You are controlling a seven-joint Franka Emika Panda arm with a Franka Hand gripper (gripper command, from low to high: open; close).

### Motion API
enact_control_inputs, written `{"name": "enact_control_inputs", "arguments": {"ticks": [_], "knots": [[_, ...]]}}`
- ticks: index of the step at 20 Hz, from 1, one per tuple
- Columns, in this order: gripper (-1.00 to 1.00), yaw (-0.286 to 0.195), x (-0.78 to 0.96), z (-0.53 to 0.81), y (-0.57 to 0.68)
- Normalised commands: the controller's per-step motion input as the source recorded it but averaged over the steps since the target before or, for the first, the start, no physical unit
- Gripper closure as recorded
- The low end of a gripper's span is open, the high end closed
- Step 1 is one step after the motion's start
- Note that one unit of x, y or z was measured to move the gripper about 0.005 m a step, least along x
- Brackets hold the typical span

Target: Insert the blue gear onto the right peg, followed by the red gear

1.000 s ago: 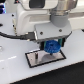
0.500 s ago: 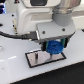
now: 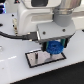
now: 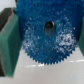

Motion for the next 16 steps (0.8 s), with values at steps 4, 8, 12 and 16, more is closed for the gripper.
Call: {"name": "enact_control_inputs", "arguments": {"ticks": [4,8,12,16], "knots": [[1.0,0.0,0.07,0.02,0.0],[1.0,0.0,0.07,0.05,-0.03],[1.0,0.0,0.04,0.04,-0.02],[1.0,0.0,0.0,-0.08,-0.03]]}}
